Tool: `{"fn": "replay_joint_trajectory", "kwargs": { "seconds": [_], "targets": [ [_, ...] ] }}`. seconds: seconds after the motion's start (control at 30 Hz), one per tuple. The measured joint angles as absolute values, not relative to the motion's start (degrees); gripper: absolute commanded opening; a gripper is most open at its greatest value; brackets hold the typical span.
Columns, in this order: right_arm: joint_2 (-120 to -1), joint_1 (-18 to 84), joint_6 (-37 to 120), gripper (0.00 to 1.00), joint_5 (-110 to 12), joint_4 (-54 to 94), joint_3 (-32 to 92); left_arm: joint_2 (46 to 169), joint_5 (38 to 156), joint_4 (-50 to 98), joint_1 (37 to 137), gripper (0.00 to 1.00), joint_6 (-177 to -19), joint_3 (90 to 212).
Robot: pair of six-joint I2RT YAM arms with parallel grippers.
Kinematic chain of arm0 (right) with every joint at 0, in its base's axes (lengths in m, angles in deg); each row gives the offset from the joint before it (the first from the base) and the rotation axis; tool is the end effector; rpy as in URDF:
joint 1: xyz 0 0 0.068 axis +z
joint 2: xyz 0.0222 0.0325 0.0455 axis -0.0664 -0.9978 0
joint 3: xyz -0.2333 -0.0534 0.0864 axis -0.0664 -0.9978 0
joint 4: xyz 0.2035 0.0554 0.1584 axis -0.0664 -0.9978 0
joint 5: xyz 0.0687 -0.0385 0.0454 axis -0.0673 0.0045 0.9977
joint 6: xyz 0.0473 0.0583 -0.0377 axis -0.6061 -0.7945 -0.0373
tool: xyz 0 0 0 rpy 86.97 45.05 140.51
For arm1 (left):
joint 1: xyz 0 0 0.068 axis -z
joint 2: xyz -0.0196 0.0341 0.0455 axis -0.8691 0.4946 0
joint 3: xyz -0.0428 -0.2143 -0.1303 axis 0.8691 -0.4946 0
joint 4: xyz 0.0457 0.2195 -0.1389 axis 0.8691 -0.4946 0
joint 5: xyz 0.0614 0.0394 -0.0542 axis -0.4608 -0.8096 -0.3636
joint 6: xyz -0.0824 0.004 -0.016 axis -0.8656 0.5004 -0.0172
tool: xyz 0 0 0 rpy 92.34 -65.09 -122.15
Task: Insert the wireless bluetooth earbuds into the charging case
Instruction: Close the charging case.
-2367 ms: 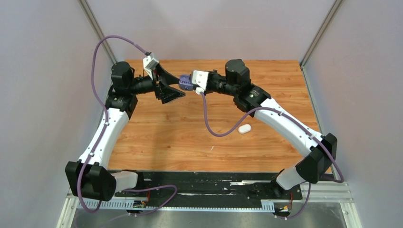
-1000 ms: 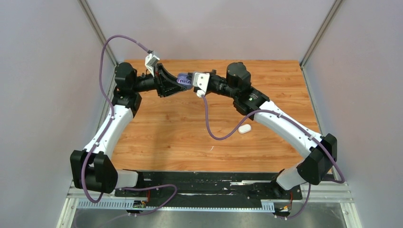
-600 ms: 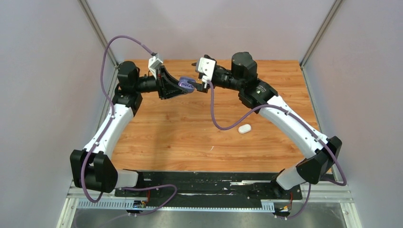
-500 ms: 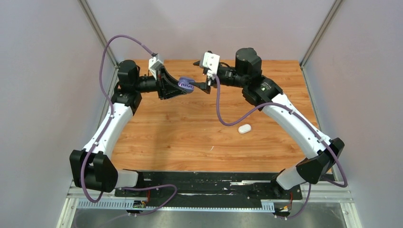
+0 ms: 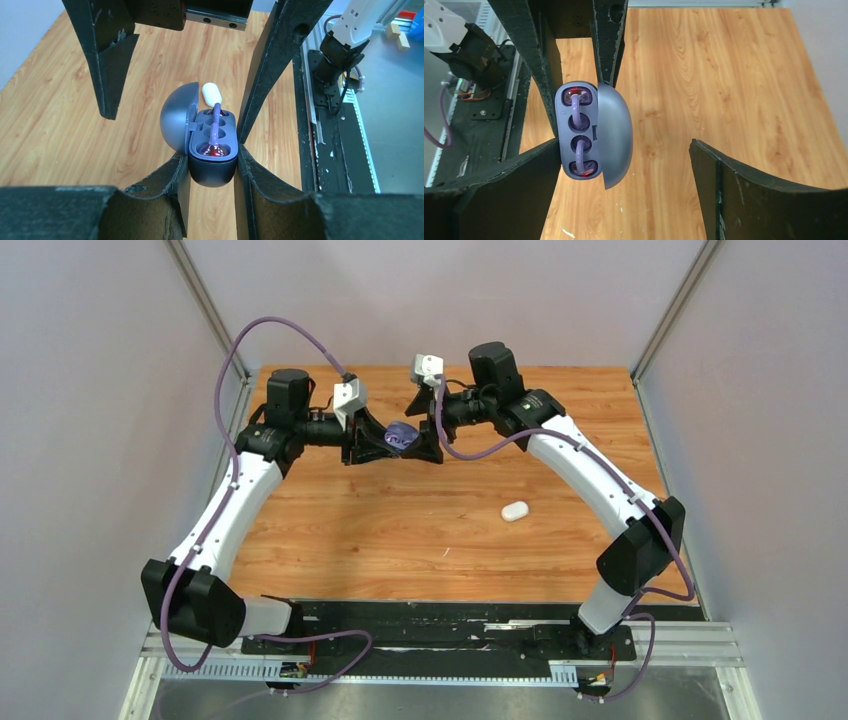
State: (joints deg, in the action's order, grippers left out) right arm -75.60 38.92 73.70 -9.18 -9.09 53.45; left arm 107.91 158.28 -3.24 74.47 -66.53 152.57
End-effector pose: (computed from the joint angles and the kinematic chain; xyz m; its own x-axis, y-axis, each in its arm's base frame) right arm 0.2970 0.2750 0.3715 0.0594 -0.3164 -0.9468 -0.9957 0.0488 -0.0788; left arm 0.2722 -0.1394 0.3563 -0.1137 0.1525 -0.9817 0.9906 0.0929 -0.1003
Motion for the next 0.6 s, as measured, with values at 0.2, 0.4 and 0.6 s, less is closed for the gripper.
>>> {"fn": "replay_joint_trajectory", "kwargs": {
  "seconds": [0.2,0.4,0.6],
  "targets": [
    [-75.87,38.94,74.37,0.98,-5.18,-10.47,53.58,107.91,153.04,-1.76,75.23,0.0,-68.36,151.91],
    [-75.47,38.88,75.45,0.96,-3.87,-11.58,53.56,108.02,147.42,2.92,75.3,0.0,-74.37,150.8],
    [-74.93,38.61,75.99,0.97,-4.24,-11.62,53.51,109.11,143.66,5.76,75.34,0.0,-79.46,150.71]
  ]
}}
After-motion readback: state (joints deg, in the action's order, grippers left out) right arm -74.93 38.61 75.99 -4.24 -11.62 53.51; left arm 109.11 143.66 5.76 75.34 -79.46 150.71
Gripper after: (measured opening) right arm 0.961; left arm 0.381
